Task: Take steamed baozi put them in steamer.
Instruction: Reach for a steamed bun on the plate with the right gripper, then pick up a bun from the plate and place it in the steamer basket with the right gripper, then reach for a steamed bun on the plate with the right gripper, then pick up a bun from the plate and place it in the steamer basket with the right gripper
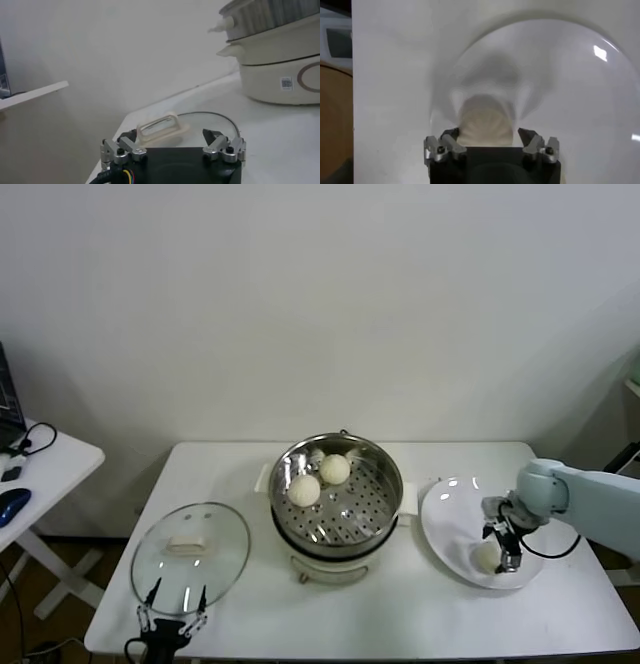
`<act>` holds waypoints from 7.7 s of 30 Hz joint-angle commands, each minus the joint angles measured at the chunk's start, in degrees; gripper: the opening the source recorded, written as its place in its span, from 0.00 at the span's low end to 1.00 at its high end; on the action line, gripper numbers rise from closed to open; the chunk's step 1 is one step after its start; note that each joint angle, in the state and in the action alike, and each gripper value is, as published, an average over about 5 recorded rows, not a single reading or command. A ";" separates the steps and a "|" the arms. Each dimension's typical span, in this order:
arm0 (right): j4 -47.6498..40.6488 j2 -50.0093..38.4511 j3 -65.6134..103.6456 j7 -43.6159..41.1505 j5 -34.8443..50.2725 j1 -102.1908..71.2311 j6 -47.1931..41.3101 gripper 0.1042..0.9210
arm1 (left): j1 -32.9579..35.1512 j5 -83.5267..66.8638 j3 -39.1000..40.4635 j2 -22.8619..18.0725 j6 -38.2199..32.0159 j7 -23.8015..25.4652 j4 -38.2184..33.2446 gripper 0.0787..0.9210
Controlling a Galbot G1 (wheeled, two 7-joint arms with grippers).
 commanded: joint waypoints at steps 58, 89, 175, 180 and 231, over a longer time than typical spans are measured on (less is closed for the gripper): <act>19.30 36.12 -7.56 -0.94 -7.54 23.07 19.34 0.57 | -0.11 0.48 -0.73 -0.02 -0.01 -0.36 -0.16 0.88; 13.32 28.20 -8.18 -13.47 8.65 35.22 25.13 0.88 | 0.21 1.82 -0.51 0.19 -0.87 -0.60 -0.41 0.88; -22.76 4.19 23.68 -3.61 -12.93 -14.53 17.95 0.83 | 1.47 1.32 -0.85 -0.17 -1.38 -0.65 -1.93 0.88; -21.63 3.73 22.43 -4.42 -11.80 -12.81 17.16 0.67 | 1.54 1.35 -0.82 -0.24 -1.44 -0.67 -1.98 0.88; 10.60 27.99 -12.83 7.70 34.79 27.71 -11.66 0.60 | 1.70 0.13 -1.18 0.20 -0.61 -0.94 -4.36 0.88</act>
